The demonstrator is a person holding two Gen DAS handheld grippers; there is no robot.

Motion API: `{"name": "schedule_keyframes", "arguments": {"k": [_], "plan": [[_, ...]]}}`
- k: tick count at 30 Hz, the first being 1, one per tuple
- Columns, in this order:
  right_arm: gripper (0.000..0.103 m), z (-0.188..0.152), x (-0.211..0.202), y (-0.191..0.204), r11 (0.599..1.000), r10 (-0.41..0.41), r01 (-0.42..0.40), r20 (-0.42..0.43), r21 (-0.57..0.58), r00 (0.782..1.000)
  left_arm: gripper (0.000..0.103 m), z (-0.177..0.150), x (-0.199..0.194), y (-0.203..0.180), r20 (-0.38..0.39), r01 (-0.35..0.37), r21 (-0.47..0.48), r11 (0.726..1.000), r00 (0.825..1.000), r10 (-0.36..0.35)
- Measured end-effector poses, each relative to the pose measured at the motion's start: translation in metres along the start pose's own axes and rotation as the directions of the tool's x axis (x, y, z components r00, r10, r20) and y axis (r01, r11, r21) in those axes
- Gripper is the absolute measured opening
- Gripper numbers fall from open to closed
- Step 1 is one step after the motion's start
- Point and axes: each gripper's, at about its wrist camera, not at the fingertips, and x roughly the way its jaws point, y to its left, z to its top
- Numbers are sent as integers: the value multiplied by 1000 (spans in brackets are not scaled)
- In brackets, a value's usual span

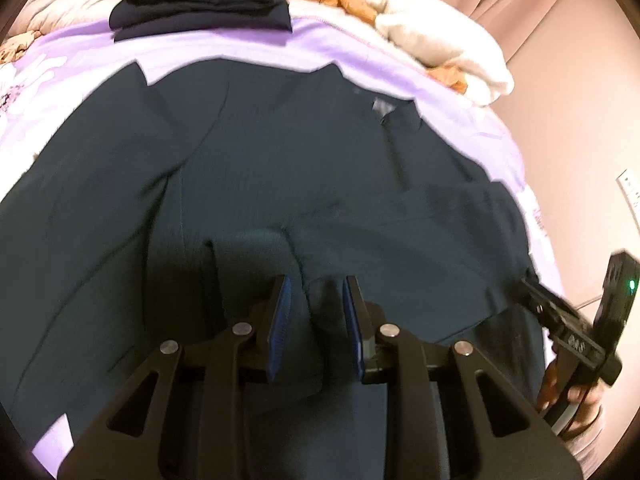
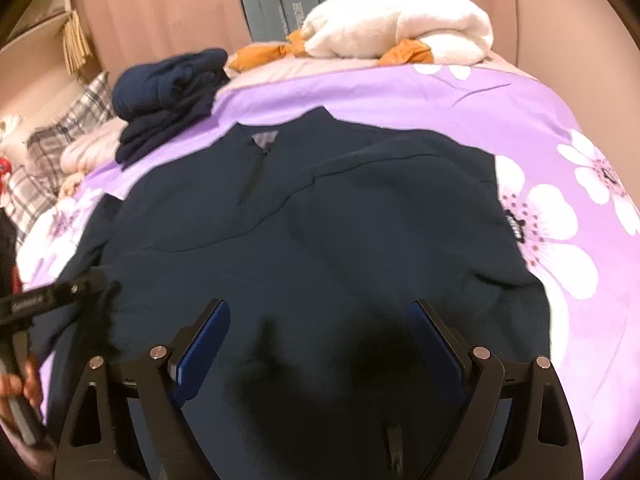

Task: Fold large clothes

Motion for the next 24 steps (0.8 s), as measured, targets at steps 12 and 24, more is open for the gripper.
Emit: {"name": "schedule_keyframes", "arguments": {"k": [12,24], "plan": [[91,-18,17,-4,998,-65,64,-105,-9,992,75,-20,-44,38,55,44,-161,986,998,-35],[92,-101,-109,-3,986,126,-128,20,108,992,80,-180,-221,170,292,106,-576,810,953,83]]}}
